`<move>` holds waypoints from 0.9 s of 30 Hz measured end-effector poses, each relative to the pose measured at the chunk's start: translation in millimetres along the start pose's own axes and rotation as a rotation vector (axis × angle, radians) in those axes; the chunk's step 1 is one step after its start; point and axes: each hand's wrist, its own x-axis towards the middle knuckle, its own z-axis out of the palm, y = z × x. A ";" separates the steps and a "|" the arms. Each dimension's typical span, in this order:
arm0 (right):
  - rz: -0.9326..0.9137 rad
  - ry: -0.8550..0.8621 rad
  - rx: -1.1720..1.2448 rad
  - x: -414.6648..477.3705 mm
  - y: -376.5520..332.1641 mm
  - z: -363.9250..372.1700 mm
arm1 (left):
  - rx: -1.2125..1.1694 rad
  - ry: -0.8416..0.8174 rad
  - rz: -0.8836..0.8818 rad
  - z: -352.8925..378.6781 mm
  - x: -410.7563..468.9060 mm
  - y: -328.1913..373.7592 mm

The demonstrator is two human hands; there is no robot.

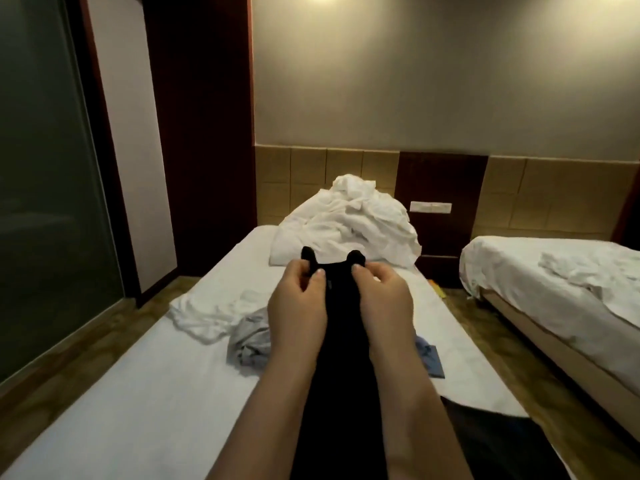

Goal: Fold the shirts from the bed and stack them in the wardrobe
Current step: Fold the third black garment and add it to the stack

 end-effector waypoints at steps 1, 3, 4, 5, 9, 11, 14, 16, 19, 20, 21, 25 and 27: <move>-0.024 -0.001 -0.050 -9.5 7.0 4.1 | 0.034 0.002 0.025 0.9 -5.5 -4.3; -0.065 0.014 -0.096 -25.8 16.6 12.2 | 0.088 -0.013 0.054 0.1 -14.9 -12.2; -0.094 0.026 -0.118 -31.4 21.1 15.7 | 0.091 -0.017 0.053 -0.7 -18.6 -16.1; -0.126 0.036 -0.137 -35.9 24.6 18.8 | 0.088 -0.016 0.041 -1.9 -21.1 -20.1; -0.232 0.062 -0.189 -47.0 36.9 23.1 | 0.073 -0.001 0.010 -5.7 -29.7 -26.8; -0.280 0.076 -0.201 -51.9 41.4 24.1 | 0.065 -0.005 0.008 -8.0 -29.8 -27.1; -0.340 0.107 -0.220 -56.2 48.2 27.9 | 0.063 -0.009 0.025 -9.5 -27.5 -28.8; -0.384 0.129 -0.235 -56.8 50.8 29.8 | 0.059 -0.007 0.034 -9.8 -27.3 -30.6; -0.417 0.121 -0.245 -55.2 53.2 29.6 | 0.040 -0.020 0.052 -10.2 -26.9 -35.0; -0.424 0.114 -0.246 -54.6 53.5 28.7 | 0.039 -0.030 0.062 -10.1 -26.4 -36.1; -0.432 0.110 -0.243 -53.6 54.2 28.0 | 0.040 -0.042 0.070 -10.0 -25.8 -36.6; -0.470 0.097 -0.164 -52.1 56.4 25.7 | 0.017 -0.082 0.055 -10.6 -23.7 -33.9; -0.501 0.090 -0.104 -49.7 59.4 24.0 | -0.050 -0.097 0.026 -11.6 -23.0 -31.4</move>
